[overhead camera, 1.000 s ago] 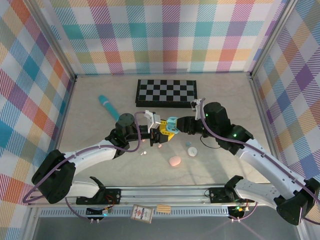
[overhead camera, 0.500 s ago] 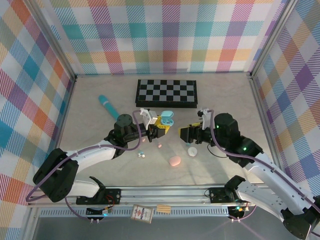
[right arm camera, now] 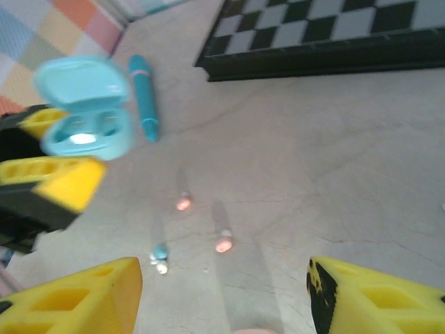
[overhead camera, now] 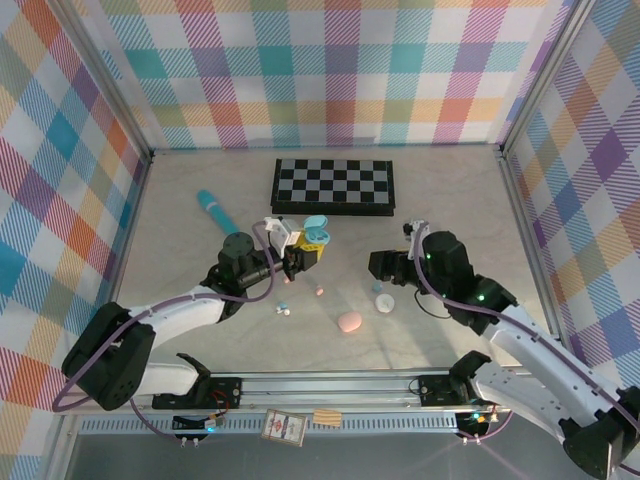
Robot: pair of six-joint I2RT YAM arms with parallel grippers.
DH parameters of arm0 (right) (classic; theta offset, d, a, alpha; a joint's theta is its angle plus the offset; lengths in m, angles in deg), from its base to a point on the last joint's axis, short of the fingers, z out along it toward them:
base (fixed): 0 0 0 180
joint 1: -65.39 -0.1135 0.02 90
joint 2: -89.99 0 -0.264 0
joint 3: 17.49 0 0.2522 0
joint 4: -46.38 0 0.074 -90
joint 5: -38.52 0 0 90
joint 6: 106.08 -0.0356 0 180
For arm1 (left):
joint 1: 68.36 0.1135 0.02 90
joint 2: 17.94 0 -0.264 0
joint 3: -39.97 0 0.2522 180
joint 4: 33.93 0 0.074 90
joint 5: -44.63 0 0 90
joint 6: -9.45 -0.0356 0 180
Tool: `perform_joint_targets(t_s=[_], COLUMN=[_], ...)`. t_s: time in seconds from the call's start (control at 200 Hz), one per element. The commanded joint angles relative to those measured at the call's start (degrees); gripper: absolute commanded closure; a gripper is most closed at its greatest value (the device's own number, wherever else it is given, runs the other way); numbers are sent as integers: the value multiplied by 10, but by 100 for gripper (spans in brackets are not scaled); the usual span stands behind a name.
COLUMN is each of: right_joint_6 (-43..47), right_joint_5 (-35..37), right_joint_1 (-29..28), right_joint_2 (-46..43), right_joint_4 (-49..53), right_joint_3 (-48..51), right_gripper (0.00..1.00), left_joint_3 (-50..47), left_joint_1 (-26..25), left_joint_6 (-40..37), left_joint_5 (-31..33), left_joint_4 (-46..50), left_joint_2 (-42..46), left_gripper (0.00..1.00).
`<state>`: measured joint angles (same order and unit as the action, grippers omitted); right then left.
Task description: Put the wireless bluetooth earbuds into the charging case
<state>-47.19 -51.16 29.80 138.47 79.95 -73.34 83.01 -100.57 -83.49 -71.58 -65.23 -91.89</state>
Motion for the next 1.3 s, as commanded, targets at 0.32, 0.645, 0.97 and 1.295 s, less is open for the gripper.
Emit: perform_joint_targets(t_s=[0.32,0.645,0.97,1.295], right_joint_6=[-23,203,277,289], right_joint_5=[-142,24,115,120], right_joint_1=[95,57,-17,-38], right_joint_2=[248,402,515,587], right_joint_4=[109,244,307,309], right_joint_3=[-62,-179,-251,-292], right_gripper=[39,44,50,60], left_joint_3=[-17,-51,-66,-74], left_joint_1=[7,34,69,78], left_joint_6=[-2,33,22,8], left_joint_5=[-30,24,65,85], left_joint_4=[-38,-32,43,99], left_joint_2=[44,82,170,227], left_gripper=[72,73,73,72])
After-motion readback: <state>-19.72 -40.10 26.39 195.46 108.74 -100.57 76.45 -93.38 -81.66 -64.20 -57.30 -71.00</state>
